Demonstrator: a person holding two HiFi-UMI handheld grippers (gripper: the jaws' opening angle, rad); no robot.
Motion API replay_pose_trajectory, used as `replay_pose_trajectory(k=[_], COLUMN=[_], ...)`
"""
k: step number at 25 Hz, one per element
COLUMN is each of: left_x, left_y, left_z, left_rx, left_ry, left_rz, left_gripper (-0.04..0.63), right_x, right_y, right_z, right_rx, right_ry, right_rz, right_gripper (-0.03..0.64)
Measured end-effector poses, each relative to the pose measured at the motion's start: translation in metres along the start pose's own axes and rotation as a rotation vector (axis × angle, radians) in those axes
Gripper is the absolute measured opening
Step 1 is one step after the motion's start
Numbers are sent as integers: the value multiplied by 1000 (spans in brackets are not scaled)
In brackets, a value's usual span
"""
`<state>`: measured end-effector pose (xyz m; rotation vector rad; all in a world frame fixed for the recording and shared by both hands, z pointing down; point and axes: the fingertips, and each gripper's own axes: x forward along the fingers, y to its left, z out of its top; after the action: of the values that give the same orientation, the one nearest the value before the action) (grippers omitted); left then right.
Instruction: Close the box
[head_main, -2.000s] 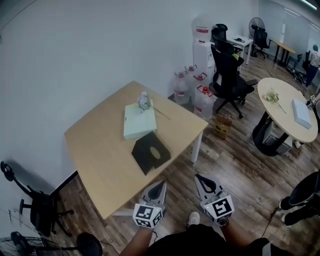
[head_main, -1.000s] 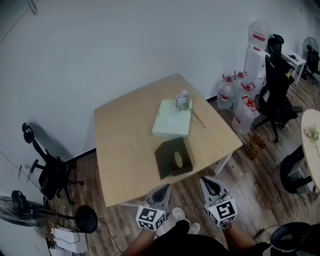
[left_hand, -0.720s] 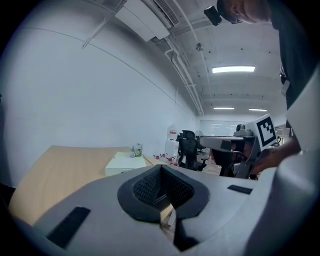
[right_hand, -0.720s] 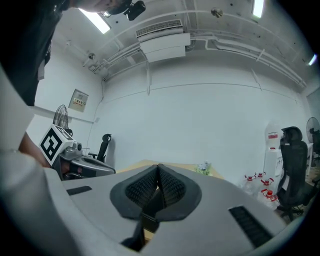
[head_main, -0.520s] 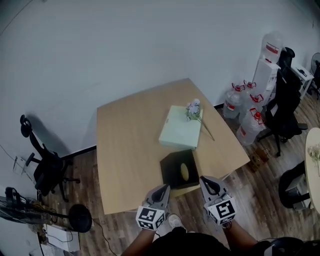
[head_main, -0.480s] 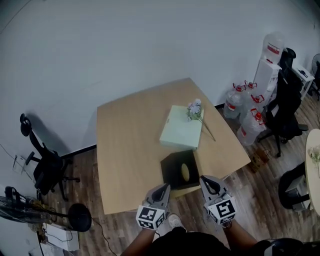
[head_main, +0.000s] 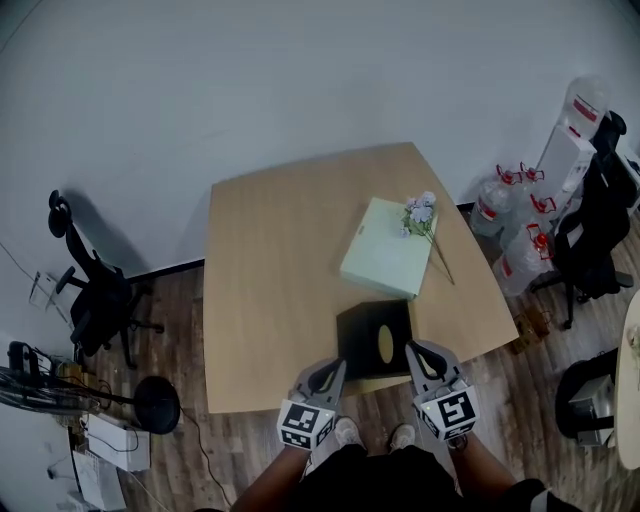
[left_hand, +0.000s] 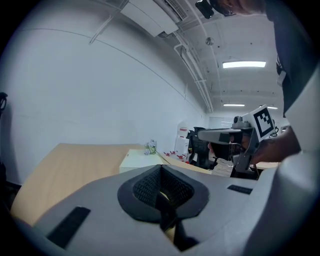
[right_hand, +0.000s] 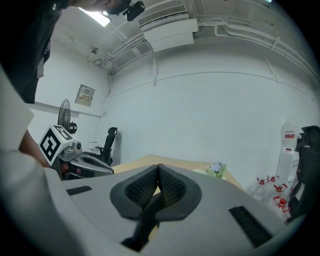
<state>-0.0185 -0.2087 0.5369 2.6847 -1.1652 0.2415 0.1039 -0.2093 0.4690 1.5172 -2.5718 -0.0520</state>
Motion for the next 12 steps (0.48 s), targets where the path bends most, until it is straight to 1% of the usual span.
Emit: replay_pose_trajectory(k=[2,3,4,6,7,9,12], left_x=[2,1,-2,-6,-8,-12,-17], left_y=[1,1,3,9,13,21,28], left_z=[-2,-3,-4,-5,-7,-14,-26], left_rx=[-25,-58,-113,-272,-351,-468,-604], left_ry=[3,-4,-19,-75,-103,-137,-176], left_rz=[19,25,29,40,50,80,104], left_gripper=[15,15,15,25,57,169,236], right_x=[3,4,5,7,8,8,8], right_y=[-5,-6,-6,-5,-6,-6,-3], right_z=[-2,-4,-6,-9,-11,-14,-21], right_rx=[4,6,5,6,9,17,26], right_ry=[9,14,17,18,20,27,32], right_rz=[15,26,39,60,66,79,106], right_gripper=[14,14,14,14,14,14,14])
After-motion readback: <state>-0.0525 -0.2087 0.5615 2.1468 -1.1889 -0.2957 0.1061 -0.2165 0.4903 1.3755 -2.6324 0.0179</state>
